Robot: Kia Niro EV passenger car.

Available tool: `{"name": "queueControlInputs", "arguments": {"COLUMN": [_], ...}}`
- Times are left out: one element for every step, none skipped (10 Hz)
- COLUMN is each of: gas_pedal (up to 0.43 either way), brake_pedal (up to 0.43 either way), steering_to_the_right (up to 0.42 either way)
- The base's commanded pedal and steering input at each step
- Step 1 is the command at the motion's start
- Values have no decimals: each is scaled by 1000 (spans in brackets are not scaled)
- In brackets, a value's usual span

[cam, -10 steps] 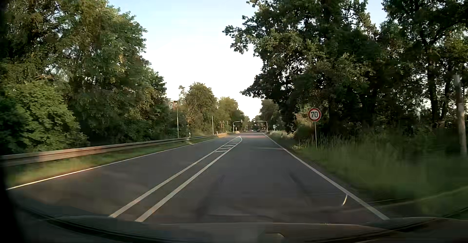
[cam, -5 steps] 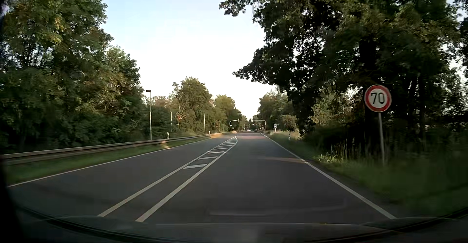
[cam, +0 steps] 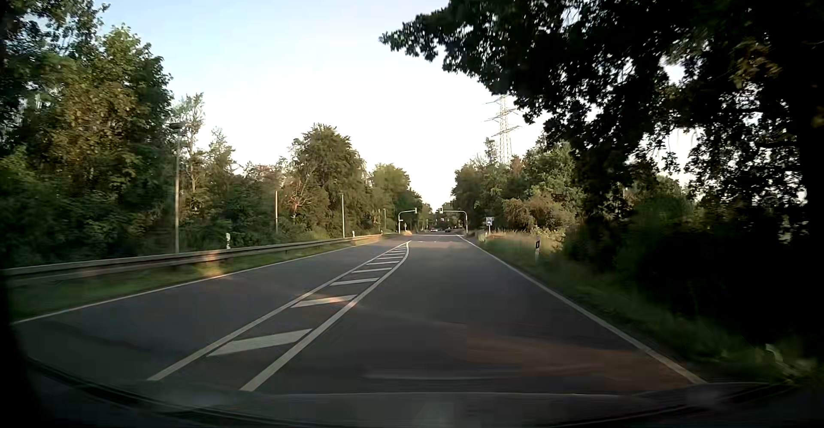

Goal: Follow the waypoints while adhering to traffic rules and regulations

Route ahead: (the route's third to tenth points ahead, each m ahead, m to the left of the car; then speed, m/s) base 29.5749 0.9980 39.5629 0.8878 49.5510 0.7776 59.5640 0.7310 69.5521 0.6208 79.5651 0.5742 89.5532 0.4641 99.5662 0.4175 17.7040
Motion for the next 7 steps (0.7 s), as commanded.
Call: {"name": "queueControlInputs", "arguments": {"gas_pedal": [110, 110, 110, 110, 110, 110, 110], "brake_pedal": [18, 12, 12, 12, 12, 18, 12], "steering_to_the_right": [-5, -6, -6, -7, -8, -8, -9]}}
